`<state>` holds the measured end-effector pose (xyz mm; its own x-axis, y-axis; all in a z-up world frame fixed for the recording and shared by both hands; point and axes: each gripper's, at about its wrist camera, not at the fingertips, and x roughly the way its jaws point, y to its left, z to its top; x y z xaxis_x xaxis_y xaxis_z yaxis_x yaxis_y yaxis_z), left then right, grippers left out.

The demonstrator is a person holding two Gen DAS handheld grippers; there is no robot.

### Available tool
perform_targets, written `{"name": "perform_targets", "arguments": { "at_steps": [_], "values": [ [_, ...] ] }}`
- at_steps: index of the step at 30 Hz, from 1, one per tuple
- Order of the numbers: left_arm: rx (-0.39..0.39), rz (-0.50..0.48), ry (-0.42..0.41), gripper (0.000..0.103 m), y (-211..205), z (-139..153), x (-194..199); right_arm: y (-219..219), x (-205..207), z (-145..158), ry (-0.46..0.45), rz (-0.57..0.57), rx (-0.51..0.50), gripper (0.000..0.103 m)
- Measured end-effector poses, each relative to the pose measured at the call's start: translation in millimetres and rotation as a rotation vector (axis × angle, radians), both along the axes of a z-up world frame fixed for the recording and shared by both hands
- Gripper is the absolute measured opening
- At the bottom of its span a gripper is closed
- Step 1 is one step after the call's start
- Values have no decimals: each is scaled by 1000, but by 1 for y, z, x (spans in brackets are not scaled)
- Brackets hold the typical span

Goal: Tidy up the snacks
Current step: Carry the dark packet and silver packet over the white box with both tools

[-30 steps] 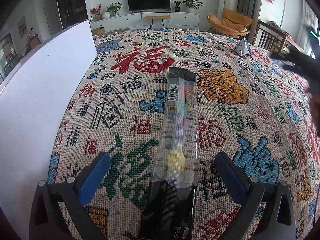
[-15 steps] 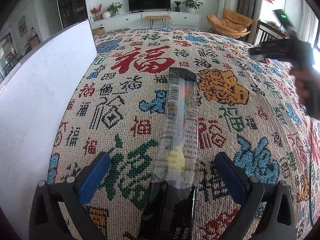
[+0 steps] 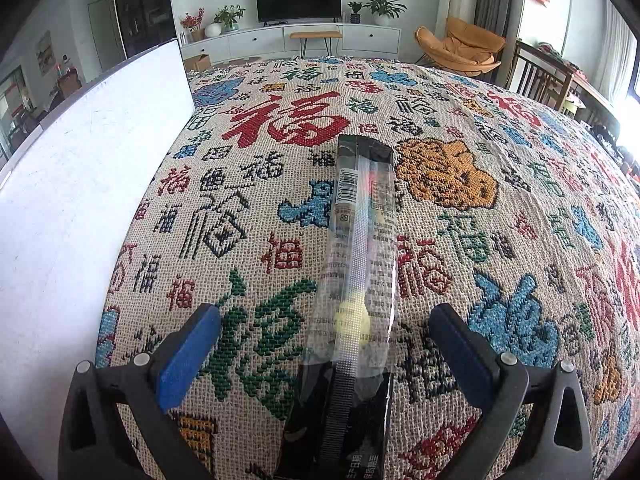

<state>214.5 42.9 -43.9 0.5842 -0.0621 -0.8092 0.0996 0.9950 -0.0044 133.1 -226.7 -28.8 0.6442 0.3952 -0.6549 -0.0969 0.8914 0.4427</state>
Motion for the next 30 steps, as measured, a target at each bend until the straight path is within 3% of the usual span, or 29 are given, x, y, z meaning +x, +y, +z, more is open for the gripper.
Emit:
{"name": "perform_targets", "arguments": {
  "at_steps": [4, 8, 11, 14, 15, 17, 18, 19, 22, 30],
  "values": [
    [0, 0, 0, 103, 0, 0, 0, 2, -26, -8, 12, -42, 86, 31],
    [-1, -15, 7, 103, 0, -1, -1, 9, -46, -16, 31, -33, 92, 31],
    [3, -73, 95, 103, 1, 1, 10, 12, -56, -20, 41, -19, 90, 31],
    [-48, -96, 182, 102, 3, 5, 18, 9, -68, -21, 31, -25, 108, 31],
    [-75, -102, 191, 99, 3, 8, 18, 7, -70, -21, 30, -30, 116, 31],
    [-66, -99, 179, 73, 0, 12, 18, 3, -71, -21, 27, -36, 129, 31],
    [-11, -104, 164, 42, -6, 13, 17, 1, -71, -20, 23, -39, 130, 31],
    [23, -126, 143, 21, -11, 16, 14, -1, -71, -19, 17, -44, 132, 31],
    [-103, -135, 142, 13, -6, 22, 1, -4, -74, -16, 2, -48, 145, 31],
    [-428, -105, 12, 13, 25, 80, -82, 5, -81, -9, -25, -26, 109, 31]
  ]
}}
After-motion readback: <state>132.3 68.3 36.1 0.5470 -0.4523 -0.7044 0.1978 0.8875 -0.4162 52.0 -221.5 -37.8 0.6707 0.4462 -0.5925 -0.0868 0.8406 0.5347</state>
